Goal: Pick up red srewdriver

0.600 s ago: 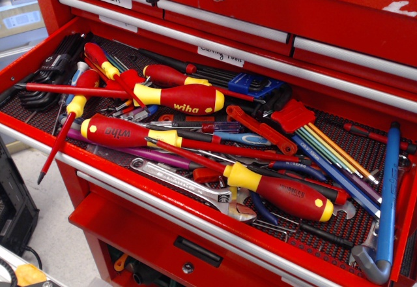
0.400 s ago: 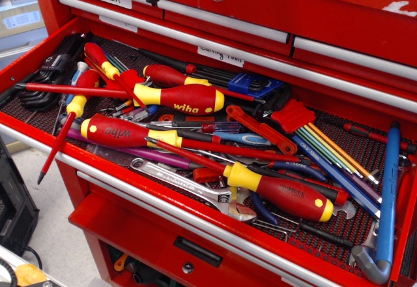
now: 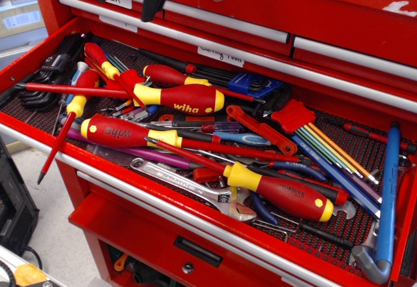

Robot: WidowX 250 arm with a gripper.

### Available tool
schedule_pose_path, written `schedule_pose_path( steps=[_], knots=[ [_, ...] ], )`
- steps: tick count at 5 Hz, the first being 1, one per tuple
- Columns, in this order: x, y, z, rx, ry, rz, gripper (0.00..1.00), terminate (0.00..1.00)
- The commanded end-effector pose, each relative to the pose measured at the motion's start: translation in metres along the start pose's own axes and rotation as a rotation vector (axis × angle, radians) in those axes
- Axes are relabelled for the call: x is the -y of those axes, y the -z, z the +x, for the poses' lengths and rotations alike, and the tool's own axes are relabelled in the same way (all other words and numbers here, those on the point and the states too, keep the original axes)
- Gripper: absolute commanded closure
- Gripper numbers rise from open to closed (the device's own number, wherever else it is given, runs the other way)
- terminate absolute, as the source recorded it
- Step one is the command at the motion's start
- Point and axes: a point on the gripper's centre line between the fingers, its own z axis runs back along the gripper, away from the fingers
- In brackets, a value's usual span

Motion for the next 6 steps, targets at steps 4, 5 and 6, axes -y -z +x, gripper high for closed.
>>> schedule_pose_path(
  steps=[4,5,6],
  knots=[
    [-0.039,0.084,0.035,0.202,-0.438,0.027,0.00,0.00],
    [-0.045,0.096,0.036,0.212,-0.443,0.003,0.00,0.00],
    [-0.052,0.107,0.039,0.220,-0.438,-0.010,0.00,0.00]
  ],
)
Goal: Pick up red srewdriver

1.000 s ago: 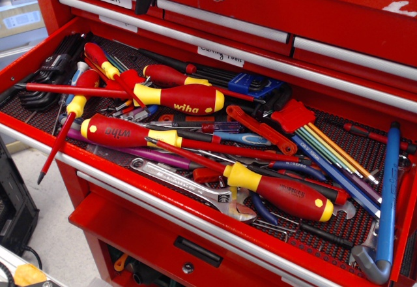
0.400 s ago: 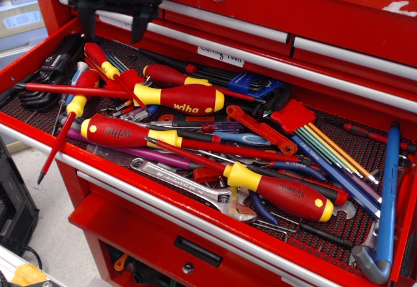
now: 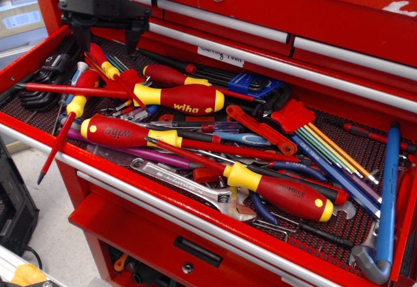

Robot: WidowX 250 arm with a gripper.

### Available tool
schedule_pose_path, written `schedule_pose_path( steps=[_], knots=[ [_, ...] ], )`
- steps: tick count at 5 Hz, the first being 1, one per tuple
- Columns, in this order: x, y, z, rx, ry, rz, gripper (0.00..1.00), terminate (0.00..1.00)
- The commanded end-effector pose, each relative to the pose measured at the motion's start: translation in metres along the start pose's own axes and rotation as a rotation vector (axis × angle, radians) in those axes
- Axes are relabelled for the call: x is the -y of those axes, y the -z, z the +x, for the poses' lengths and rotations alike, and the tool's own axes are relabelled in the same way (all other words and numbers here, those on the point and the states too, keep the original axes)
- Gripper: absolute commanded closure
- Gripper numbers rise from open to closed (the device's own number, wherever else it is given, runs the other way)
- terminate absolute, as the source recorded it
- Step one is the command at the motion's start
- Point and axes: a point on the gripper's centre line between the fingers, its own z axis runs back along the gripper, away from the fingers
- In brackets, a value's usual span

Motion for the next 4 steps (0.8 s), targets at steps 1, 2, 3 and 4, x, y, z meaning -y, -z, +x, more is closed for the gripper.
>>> schedule_pose_path(
  steps=[1,2,3,4],
  knots=[
    [-0.011,0.013,0.014,0.022,0.011,-0.047,0.00,0.00],
    [-0.008,0.026,0.016,0.013,0.018,-0.076,0.00,0.00],
    [-0.007,0.036,0.022,0.009,0.034,-0.095,0.00,0.00],
    [-0.003,0.042,0.019,-0.015,0.018,-0.107,0.00,0.00]
  ],
)
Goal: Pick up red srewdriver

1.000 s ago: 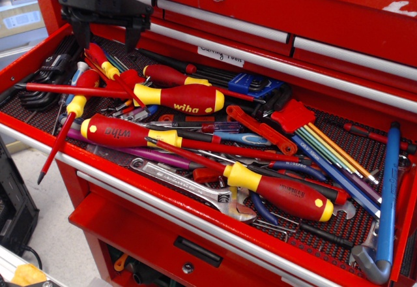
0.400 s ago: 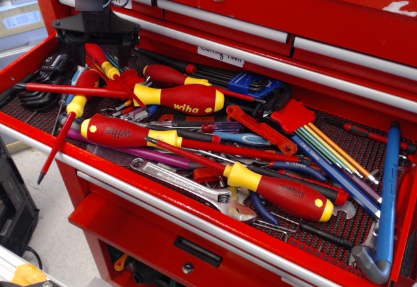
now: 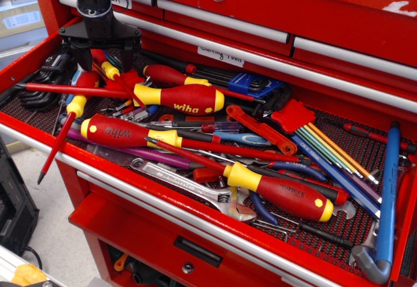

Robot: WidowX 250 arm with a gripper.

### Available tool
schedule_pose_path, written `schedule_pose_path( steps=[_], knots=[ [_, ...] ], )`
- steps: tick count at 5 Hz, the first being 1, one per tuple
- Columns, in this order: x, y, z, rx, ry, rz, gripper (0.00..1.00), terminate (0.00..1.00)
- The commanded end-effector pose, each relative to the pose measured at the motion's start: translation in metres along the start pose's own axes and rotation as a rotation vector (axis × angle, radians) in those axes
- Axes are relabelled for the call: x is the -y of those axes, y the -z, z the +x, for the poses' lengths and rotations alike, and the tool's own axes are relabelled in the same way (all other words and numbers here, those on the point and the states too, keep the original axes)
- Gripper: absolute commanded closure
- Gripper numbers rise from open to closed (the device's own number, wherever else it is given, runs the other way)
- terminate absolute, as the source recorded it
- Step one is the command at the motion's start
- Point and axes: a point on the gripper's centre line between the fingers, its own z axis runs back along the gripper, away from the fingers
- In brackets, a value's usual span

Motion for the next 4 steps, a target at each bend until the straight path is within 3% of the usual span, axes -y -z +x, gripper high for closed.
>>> schedule_pose_path(
  steps=[1,2,3,4],
  knots=[
    [0.001,-0.005,0.004,0.023,-0.022,-0.015,1.00,0.00],
    [0.001,-0.007,0.004,-0.009,-0.017,-0.023,1.00,0.00],
    [-0.002,-0.022,0.007,-0.009,-0.009,0.015,1.00,0.00],
    [0.000,-0.055,0.017,-0.038,-0.003,0.075,1.00,0.00]
  ],
)
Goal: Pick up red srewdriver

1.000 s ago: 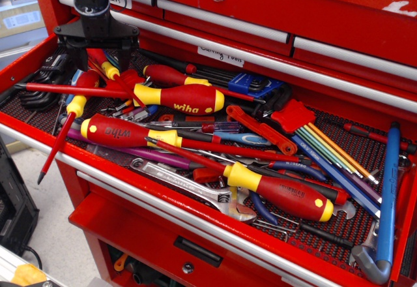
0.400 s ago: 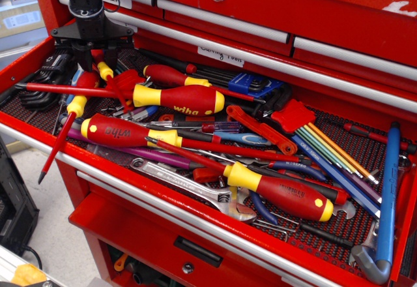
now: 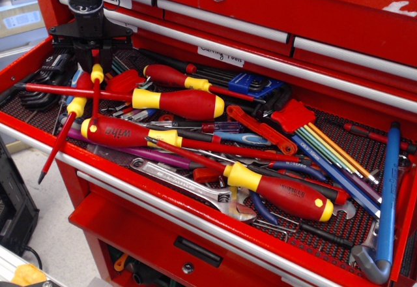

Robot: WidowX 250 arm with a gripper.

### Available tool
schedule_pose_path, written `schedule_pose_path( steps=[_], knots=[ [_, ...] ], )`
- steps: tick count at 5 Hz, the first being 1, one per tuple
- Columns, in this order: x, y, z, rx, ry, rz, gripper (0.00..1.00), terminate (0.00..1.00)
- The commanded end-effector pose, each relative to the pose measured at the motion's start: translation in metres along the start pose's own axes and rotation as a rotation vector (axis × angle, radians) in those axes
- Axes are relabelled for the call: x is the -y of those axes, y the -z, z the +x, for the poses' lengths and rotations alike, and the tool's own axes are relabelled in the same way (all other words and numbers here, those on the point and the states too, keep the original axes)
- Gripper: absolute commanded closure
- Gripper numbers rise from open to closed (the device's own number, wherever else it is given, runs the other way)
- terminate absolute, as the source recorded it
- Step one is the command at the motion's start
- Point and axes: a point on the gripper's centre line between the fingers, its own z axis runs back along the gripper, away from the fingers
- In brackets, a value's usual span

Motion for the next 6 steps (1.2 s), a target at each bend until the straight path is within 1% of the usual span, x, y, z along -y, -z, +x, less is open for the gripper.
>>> schedule_pose_path(
  steps=[1,2,3,4,5,6],
  knots=[
    [0.012,-0.083,0.013,0.073,-0.015,0.088,1.00,0.00],
    [0.012,-0.112,0.003,0.090,-0.037,0.159,1.00,0.00],
    [0.008,-0.139,-0.002,0.098,-0.048,0.218,1.00,0.00],
    [0.003,-0.161,-0.004,0.127,-0.053,0.263,1.00,0.00],
    [0.004,-0.176,-0.009,0.150,-0.055,0.282,1.00,0.00],
    [0.006,-0.174,-0.010,0.159,-0.074,0.281,1.00,1.00]
  ],
)
